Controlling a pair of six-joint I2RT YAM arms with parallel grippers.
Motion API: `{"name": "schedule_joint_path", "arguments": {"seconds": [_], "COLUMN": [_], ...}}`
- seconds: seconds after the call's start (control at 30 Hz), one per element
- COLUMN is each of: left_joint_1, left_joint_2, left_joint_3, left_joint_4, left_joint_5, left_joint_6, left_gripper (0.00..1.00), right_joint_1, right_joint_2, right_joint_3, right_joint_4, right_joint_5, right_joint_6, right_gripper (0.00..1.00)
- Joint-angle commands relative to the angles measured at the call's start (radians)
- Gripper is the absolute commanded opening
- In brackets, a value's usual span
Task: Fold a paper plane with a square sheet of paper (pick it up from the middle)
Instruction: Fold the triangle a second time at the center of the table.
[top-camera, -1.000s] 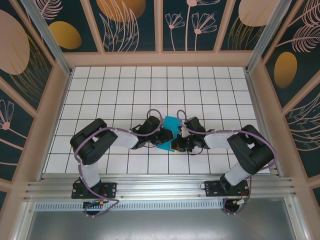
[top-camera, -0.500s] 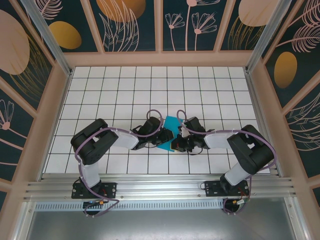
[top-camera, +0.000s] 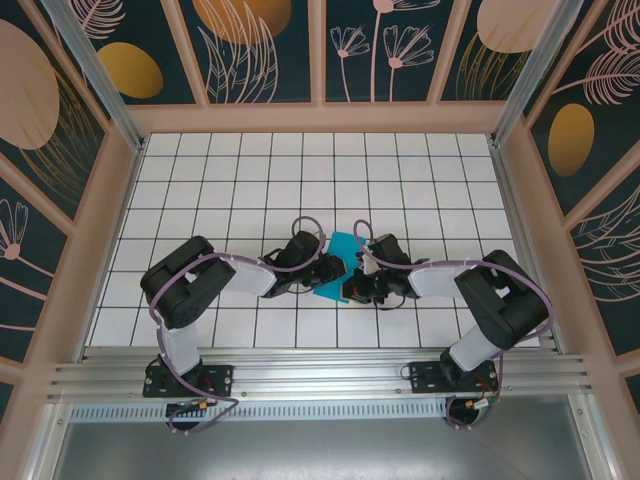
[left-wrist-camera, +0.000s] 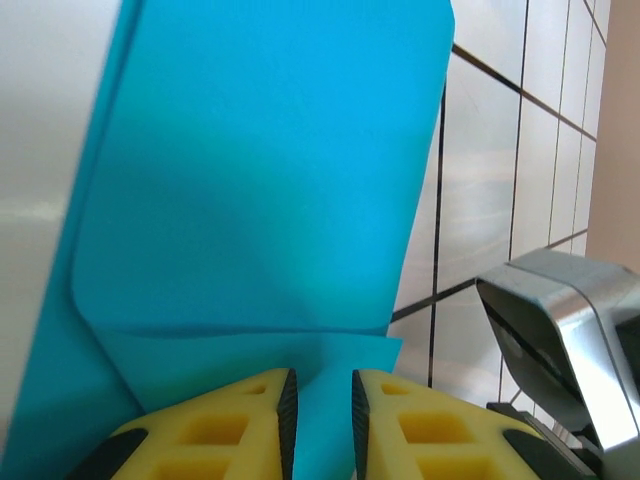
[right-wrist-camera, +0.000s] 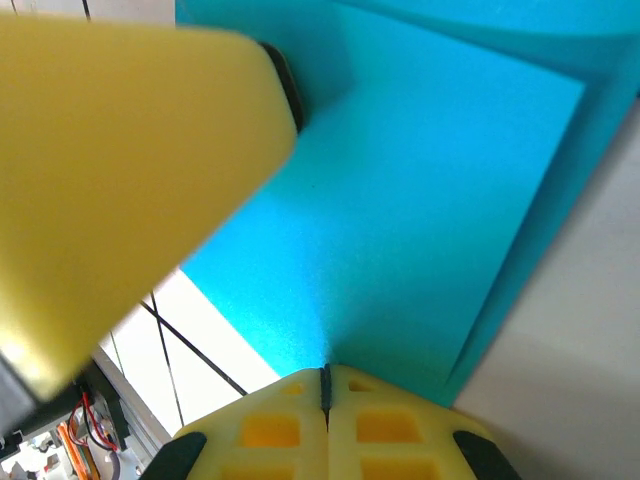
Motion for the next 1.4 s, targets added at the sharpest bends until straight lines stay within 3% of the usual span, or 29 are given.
{"name": "schedule_joint_path", "arguments": {"seconds": [0.0, 0.87, 1.37], "left_joint_1": [0.060, 0.158, 0.159], "left_joint_2": [0.012, -0.002, -0.140], "left_joint_3": [0.005, 0.114, 0.151], "left_joint_4": [-0.097, -0.266, -0.246], "left_joint_5": [-0.140, -0.171, 0.005], "left_joint_6": [0.056, 0.169, 0.172], "left_gripper": [0.26, 0.28, 0.33], "right_joint_1": [-0.004, -0.003, -0.003], "right_joint_2": [0.033, 0.059, 0.054], "right_joint_3": [-0.059, -0.037, -0.017], "right_joint_4": [-0.146, -0.139, -0.154], "right_joint_5": [0.106, 0.082, 0.099], "right_joint_6": [-0.017, -0.033, -0.031], "right_gripper": [0.00, 0.00, 0.00]}}
